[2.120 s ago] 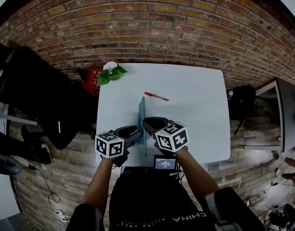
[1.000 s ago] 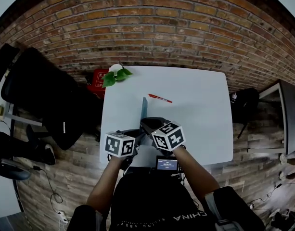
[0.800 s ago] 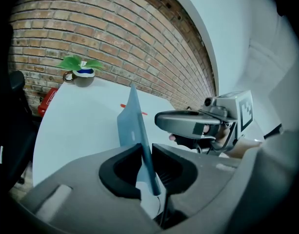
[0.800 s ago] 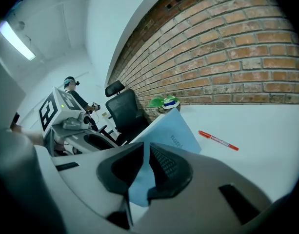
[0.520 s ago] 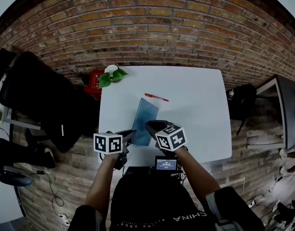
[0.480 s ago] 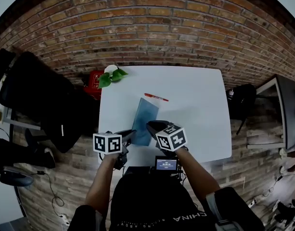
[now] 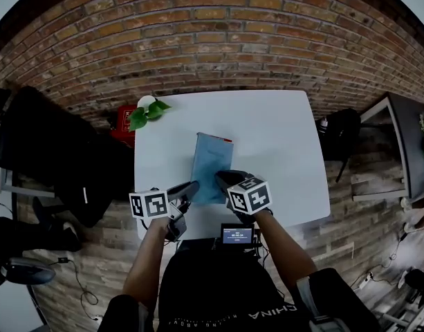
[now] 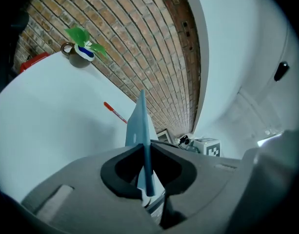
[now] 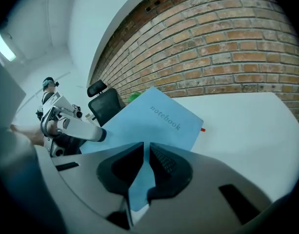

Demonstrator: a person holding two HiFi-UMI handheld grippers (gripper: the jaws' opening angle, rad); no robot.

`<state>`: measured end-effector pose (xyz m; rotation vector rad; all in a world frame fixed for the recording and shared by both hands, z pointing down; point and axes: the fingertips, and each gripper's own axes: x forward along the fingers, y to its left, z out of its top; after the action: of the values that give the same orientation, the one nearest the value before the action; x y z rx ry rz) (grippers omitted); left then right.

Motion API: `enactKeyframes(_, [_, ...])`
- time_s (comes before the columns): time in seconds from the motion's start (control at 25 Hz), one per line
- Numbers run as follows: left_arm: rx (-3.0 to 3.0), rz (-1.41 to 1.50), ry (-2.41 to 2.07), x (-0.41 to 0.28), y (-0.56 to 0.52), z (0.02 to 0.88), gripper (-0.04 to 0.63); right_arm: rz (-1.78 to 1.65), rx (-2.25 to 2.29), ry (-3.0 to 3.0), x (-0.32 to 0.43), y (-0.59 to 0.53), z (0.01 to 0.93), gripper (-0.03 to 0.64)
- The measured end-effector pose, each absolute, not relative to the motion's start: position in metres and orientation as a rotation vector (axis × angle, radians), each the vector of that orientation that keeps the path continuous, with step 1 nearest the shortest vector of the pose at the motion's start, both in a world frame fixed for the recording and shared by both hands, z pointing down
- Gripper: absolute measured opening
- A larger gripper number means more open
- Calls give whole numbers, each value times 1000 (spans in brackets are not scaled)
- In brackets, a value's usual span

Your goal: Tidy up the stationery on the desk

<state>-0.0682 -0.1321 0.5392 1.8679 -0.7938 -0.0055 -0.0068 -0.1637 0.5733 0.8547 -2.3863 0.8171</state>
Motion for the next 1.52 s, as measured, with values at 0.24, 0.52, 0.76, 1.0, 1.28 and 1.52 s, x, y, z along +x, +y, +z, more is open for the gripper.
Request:
enactKeyframes(0.24, [1837, -78, -772, -61, -144, 558, 54, 824, 920, -2344, 11, -171, 578, 48])
enactKeyframes(0.52, [1728, -109, -840, -79, -147, 591, 54, 854, 926, -2304, 14, -170, 592, 46])
enactKeyframes(0.76, [1673, -8, -932, -100, -144, 617, 52, 882, 925, -2277, 12, -168, 605, 46])
enactKeyframes(1.0, [1607, 84, -1002, -94, -141, 647, 54, 896, 923, -2238, 15, -167, 620, 46])
enactKeyframes(1.28, [1719, 331, -1048, -90, -140, 659, 89, 894, 944, -2230, 25, -171, 620, 46])
enactKeyframes(1.52, [1846, 552, -1065, -96, -129, 656, 130, 879, 955, -2231, 31, -179, 620, 46])
